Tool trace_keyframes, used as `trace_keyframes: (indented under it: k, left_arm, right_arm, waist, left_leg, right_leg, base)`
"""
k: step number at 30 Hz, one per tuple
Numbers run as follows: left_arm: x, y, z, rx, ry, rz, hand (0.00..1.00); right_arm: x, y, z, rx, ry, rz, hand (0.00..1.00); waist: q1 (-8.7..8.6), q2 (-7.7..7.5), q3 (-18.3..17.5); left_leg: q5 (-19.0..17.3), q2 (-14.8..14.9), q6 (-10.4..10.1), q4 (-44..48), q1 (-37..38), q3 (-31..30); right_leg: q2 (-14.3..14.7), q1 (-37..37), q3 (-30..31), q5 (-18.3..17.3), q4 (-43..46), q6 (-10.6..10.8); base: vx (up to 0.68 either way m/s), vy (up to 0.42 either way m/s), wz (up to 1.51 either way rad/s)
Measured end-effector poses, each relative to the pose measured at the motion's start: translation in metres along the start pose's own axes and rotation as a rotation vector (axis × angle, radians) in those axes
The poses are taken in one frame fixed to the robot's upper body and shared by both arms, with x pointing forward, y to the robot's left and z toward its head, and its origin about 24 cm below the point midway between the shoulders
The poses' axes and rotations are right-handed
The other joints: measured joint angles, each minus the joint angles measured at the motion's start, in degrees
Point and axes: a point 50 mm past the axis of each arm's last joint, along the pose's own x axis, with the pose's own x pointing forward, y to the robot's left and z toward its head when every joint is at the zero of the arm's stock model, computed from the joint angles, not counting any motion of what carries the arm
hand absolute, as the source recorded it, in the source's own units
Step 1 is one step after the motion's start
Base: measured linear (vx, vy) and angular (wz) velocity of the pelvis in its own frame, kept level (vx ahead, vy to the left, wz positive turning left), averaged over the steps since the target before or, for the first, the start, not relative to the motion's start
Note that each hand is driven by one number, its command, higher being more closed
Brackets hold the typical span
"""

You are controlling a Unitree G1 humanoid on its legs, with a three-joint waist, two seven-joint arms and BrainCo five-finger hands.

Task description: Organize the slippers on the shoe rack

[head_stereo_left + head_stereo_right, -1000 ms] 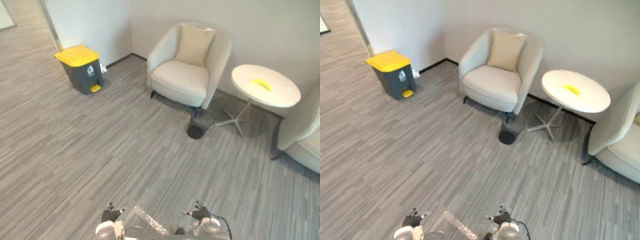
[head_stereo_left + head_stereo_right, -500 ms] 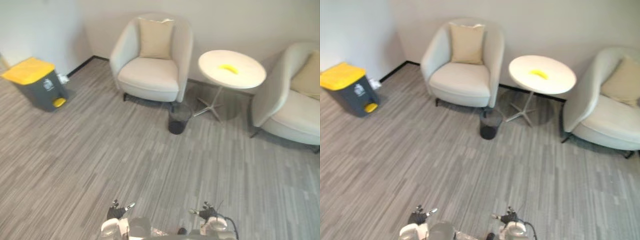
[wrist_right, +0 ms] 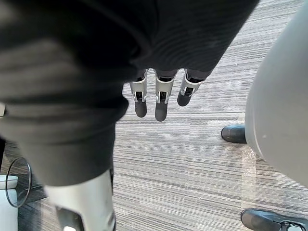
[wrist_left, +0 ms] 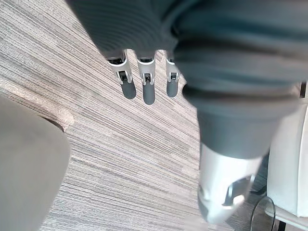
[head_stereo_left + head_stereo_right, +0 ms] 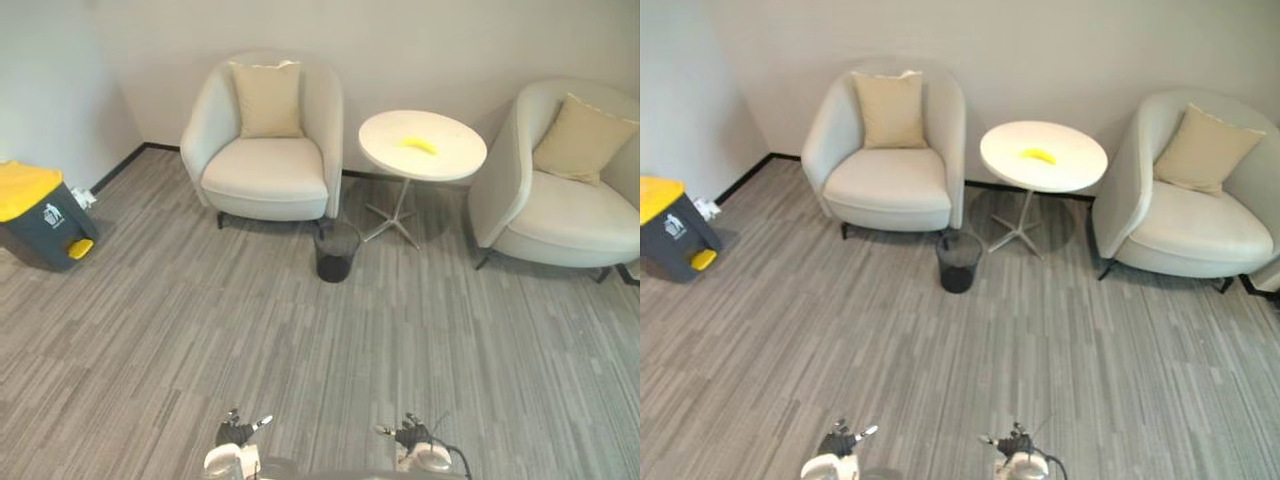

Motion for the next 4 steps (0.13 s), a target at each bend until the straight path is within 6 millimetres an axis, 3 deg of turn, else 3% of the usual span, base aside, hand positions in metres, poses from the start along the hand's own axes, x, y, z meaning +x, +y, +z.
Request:
trace_keyframes:
  k: [4]
  left_arm:
    - [-0.0011,0.0018,-0.0038,0.003,0.01,0.004,0.0]
  right_arm:
    - [-0.0005,-0.0018,-0.0034,0.002,0.009,-0.004,0.0]
  waist:
    - [-0.13,-0.22,-1.2]
  left_leg:
    - [1.4,-0.2,0.1,-2.1,0.1,0.2]
  right_leg:
    - [-0.2,0.0,0.0,1.3,-1.9,0.1]
  base:
    - [-0.03,-0.007,-0.01]
